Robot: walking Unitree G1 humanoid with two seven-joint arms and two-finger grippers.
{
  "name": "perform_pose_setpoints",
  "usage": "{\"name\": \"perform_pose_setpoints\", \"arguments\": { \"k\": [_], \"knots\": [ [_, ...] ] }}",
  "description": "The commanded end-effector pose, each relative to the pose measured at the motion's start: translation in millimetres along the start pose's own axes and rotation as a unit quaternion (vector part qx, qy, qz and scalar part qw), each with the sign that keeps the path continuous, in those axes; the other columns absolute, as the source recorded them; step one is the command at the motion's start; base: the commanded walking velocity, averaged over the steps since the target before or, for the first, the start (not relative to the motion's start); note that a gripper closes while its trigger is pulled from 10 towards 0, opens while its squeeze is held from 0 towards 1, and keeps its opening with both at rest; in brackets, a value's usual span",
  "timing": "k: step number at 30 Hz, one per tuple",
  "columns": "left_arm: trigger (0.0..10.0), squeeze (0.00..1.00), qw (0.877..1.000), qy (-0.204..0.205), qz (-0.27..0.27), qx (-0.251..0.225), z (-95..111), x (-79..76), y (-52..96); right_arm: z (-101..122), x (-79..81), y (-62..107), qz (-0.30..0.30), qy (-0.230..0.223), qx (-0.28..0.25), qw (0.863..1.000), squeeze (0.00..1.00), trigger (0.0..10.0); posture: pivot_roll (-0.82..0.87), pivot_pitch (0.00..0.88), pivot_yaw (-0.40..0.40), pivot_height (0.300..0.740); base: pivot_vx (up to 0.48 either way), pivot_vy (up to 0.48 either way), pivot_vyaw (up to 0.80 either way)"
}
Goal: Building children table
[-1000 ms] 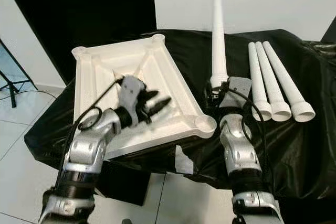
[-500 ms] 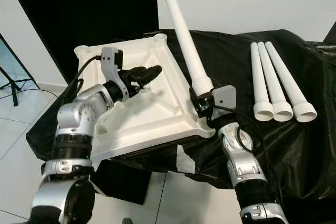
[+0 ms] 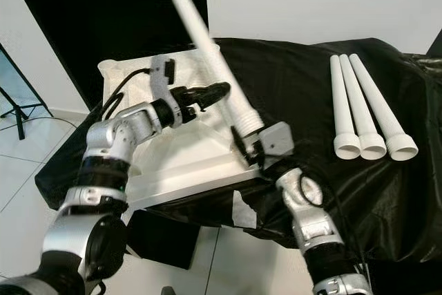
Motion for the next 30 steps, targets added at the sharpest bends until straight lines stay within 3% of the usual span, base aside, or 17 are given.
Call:
{"name": "perform_pose_setpoints", "arguments": {
  "k": [1, 9, 13, 20, 23, 30],
  "knots": [
    [10.0, 0.00, 0.999, 0.007, -0.029, 0.011, -1.7, -4.5, -2.1, 7.6, 2.5, -0.9, 0.007, 0.010, -0.019, 1.000, 0.00, 10.0, -0.03, 0.000, 0.055, 0.740, 0.000, 0.000, 0.00],
    [10.0, 0.00, 1.000, 0.024, -0.012, -0.001, 11.1, 1.9, -8.8, 7.1, 11.5, 1.7, 0.018, 0.009, -0.018, 1.000, 0.00, 10.0, -0.04, 0.000, 0.059, 0.740, 0.000, 0.000, 0.00],
    [10.0, 0.00, 0.999, 0.044, 0.020, -0.018, 27.3, 15.7, -10.4, 7.2, 15.7, 3.5, 0.020, 0.010, -0.018, 1.000, 0.00, 10.0, -0.04, 0.000, 0.061, 0.740, 0.000, 0.000, 0.00],
    [10.0, 0.00, 0.997, 0.045, 0.051, -0.031, 39.0, 26.3, -9.0, 8.8, 17.1, 4.4, 0.018, 0.012, -0.022, 1.000, 0.00, 10.0, -0.04, 0.000, 0.066, 0.740, 0.000, 0.000, 0.00],
    [10.0, 0.00, 0.993, 0.067, 0.086, -0.047, 49.3, 36.5, -6.7, 11.1, 19.0, 4.2, 0.021, 0.020, -0.028, 0.999, 0.00, 10.0, -0.04, 0.000, 0.064, 0.740, 0.000, 0.000, 0.00],
    [10.0, 0.00, 0.989, 0.094, 0.104, -0.044, 52.0, 42.0, -6.4, 11.5, 23.8, 4.1, 0.031, 0.024, -0.030, 0.999, 0.00, 10.0, -0.04, 0.000, 0.066, 0.740, 0.000, 0.000, 0.00]
  ]
}}
Point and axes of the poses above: a point about 5 cm out from each wrist's last joint towards the gripper, its own y axis pointing back from the gripper into the wrist, its own z axis along the axis of the wrist's last joint, x = y × z, the point moved 4 cm from there along -y, pointing out of the wrist towards the gripper, and after that the axes turned 7 degrees about -y, right-handed, at the moved point
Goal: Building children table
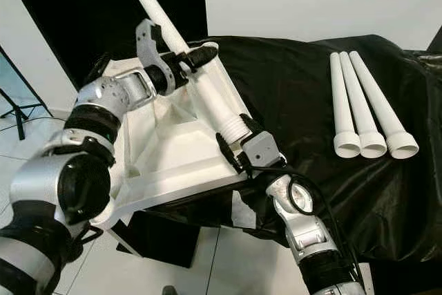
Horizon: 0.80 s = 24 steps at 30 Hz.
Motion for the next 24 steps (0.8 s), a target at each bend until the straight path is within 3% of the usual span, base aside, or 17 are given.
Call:
{"name": "perform_pose_setpoints", "arguments": {
  "k": [1, 3, 4, 5, 17, 18, 24],
  "knots": [
    [10.0, 0.00, 1.000, 0.005, 0.005, 0.000, 2.5, 0.5, -0.4, 6.0, 4.5, -0.7, 0.007, 0.002, -0.017, 1.000, 0.00, 10.0, -0.04, 0.000, 0.066, 0.740, 0.000, 0.000, 0.00],
    [10.0, 0.00, 1.000, 0.010, 0.014, 0.002, 1.8, 2.8, 0.0, 6.1, 4.6, -0.9, 0.006, 0.002, -0.017, 1.000, 0.00, 10.0, -0.04, 0.000, 0.068, 0.740, 0.000, 0.000, 0.00],
    [3.2, 0.00, 1.000, 0.015, 0.016, 0.000, 1.9, 3.8, 0.2, 6.2, 4.5, -1.2, 0.005, 0.002, -0.017, 1.000, 0.00, 10.0, -0.04, 0.000, 0.069, 0.740, 0.000, 0.000, 0.00],
    [0.0, 0.00, 1.000, 0.018, 0.018, -0.001, 2.1, 4.3, 0.2, 6.5, 4.3, -1.3, 0.004, 0.003, -0.018, 1.000, 0.00, 10.0, -0.04, 0.000, 0.069, 0.740, 0.000, 0.000, 0.00],
    [0.0, 0.00, 0.999, 0.037, 0.025, -0.023, 13.8, 5.7, 0.9, 4.9, 3.2, -0.6, -0.005, -0.010, -0.016, 1.000, 0.02, 10.0, -0.03, 0.000, 0.068, 0.740, 0.000, 0.000, 0.00],
    [0.0, 0.00, 0.999, 0.033, 0.025, -0.024, 15.0, 5.4, 0.9, 4.1, 2.7, -0.5, -0.007, -0.012, -0.015, 1.000, 1.00, 10.0, -0.03, 0.000, 0.070, 0.740, 0.000, 0.000, 0.00],
    [0.0, 0.00, 0.998, 0.039, 0.028, -0.034, 19.7, 6.2, 1.8, 0.7, 2.3, 1.4, -0.012, -0.044, -0.006, 0.999, 1.00, 10.0, -0.03, 0.000, 0.072, 0.740, 0.000, 0.000, 0.00]
  ]
}}
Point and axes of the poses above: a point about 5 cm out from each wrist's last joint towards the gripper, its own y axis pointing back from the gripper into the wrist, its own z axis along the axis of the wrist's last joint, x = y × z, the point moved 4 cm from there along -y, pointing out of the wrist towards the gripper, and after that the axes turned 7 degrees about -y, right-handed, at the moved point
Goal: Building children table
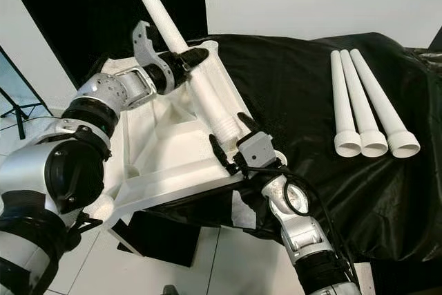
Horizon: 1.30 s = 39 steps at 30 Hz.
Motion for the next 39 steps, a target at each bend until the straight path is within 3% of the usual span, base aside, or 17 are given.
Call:
{"name": "perform_pose_setpoints", "arguments": {
  "k": [1, 2, 3, 4, 8, 9, 14, 21, 25, 35, 39],
  "knots": [
    [0.0, 0.00, 1.000, -0.001, 0.000, -0.010, 7.1, -2.0, -0.2, -0.5, 0.8, 1.8, -0.001, -0.012, 0.002, 1.000, 1.00, 10.0, -0.03, 0.000, 0.072, 0.740, 0.000, 0.000, 0.00],
    [8.5, 0.00, 1.000, -0.006, 0.004, -0.021, 11.8, -1.4, 0.4, -0.8, -3.1, 2.4, -0.015, -0.028, 0.004, 0.999, 1.00, 10.0, -0.03, 0.000, 0.071, 0.740, 0.000, 0.000, 0.00],
    [8.5, 0.00, 1.000, -0.006, 0.004, -0.021, 11.8, -1.4, 0.4, -0.8, -3.1, 2.4, -0.015, -0.028, 0.004, 0.999, 1.00, 10.0, -0.03, 0.000, 0.071, 0.740, 0.000, 0.000, 0.00],
    [10.0, 0.00, 1.000, -0.006, -0.001, -0.027, 14.8, -3.1, 0.5, -1.1, -5.1, 2.5, -0.023, -0.037, 0.007, 0.999, 1.00, 10.0, -0.03, 0.000, 0.071, 0.740, 0.000, 0.000, 0.00],
    [10.0, 0.00, 0.999, -0.020, -0.008, -0.033, 17.9, -5.9, 0.3, -1.1, -6.1, 2.0, -0.028, -0.048, 0.009, 0.998, 1.00, 10.0, -0.03, 0.000, 0.072, 0.740, 0.000, 0.000, 0.00],
    [10.0, 0.00, 0.998, -0.041, -0.012, -0.039, 20.9, -8.9, -0.1, -0.8, -6.3, 1.0, -0.029, -0.059, 0.012, 0.998, 0.00, 10.0, -0.03, 0.000, 0.072, 0.740, 0.000, 0.000, 0.00],
    [10.0, 0.00, 0.990, -0.115, -0.038, -0.071, 23.8, -23.7, -2.7, 2.5, -3.8, -7.8, -0.019, -0.113, 0.027, 0.993, 0.00, 10.0, -0.03, 0.000, 0.066, 0.740, 0.000, 0.000, 0.00],
    [10.0, 0.00, 0.978, -0.184, -0.042, -0.085, 16.6, -32.3, -3.1, 6.7, -8.5, -15.5, -0.029, -0.123, 0.032, 0.991, 0.00, 10.0, -0.02, 0.000, 0.060, 0.740, 0.000, 0.000, 0.00],
    [10.0, 0.00, 0.964, -0.243, -0.038, -0.102, 13.6, -39.1, -1.0, 8.8, -12.6, -21.1, -0.032, -0.112, 0.045, 0.992, 0.00, 10.0, -0.02, 0.000, 0.057, 0.740, 0.000, 0.000, 0.00],
    [10.0, 0.00, 0.951, -0.280, -0.051, -0.121, 0.2, -55.2, 5.4, 11.0, -19.1, -31.3, -0.033, -0.118, 0.070, 0.990, 0.00, 10.0, -0.01, 0.000, 0.051, 0.740, 0.000, 0.000, 0.00],
    [10.0, 0.00, 0.943, -0.300, -0.075, -0.122, -18.8, -72.0, 9.3, 12.6, -23.3, -39.6, -0.028, -0.103, 0.078, 0.991, 0.00, 10.0, 0.00, 0.000, 0.042, 0.740, 0.000, 0.000, 0.00]
  ]
}}
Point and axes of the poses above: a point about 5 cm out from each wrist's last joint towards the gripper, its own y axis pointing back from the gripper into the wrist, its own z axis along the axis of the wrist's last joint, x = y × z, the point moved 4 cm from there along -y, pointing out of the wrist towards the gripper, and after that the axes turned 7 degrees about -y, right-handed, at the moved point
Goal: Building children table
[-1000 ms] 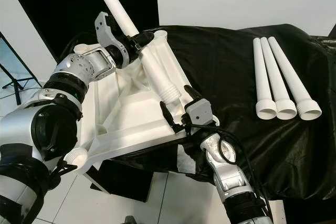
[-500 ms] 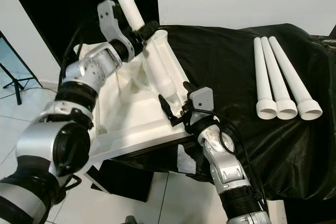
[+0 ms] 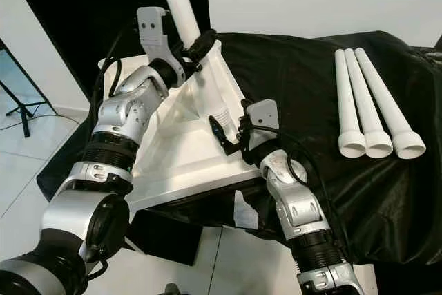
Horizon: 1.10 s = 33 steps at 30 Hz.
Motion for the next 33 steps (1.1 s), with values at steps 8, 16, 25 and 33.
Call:
{"name": "perform_pose_setpoints", "arguments": {
  "k": [8, 16, 25, 33],
  "knots": [
    [10.0, 0.00, 0.999, -0.017, -0.050, -0.010, -3.1, -44.9, 5.8, 4.7, -3.2, -14.9, 0.016, 0.012, 0.015, 1.000, 0.00, 10.0, 0.01, 0.000, 0.028, 0.740, 0.000, 0.000, 0.00],
    [10.0, 0.00, 0.998, -0.013, -0.061, -0.014, -3.1, -57.6, 7.8, 5.2, -1.0, -19.2, 0.031, 0.014, 0.023, 0.999, 0.00, 10.0, 0.01, 0.000, 0.023, 0.740, 0.000, 0.000, 0.00],
    [10.0, 0.00, 0.997, -0.015, -0.072, -0.018, -2.5, -72.2, 9.6, 11.3, 4.4, -25.0, 0.047, 0.004, 0.015, 0.999, 0.00, 4.9, 0.01, 0.000, 0.017, 0.740, 0.000, 0.000, 0.00],
    [10.0, 0.00, 0.996, -0.020, -0.084, -0.025, 1.1, -80.9, 11.6, 11.9, 4.9, -26.5, 0.049, -0.007, 0.018, 0.999, 0.00, 0.0, 0.01, 0.000, 0.017, 0.740, 0.000, 0.000, 0.00]
  ]
}}
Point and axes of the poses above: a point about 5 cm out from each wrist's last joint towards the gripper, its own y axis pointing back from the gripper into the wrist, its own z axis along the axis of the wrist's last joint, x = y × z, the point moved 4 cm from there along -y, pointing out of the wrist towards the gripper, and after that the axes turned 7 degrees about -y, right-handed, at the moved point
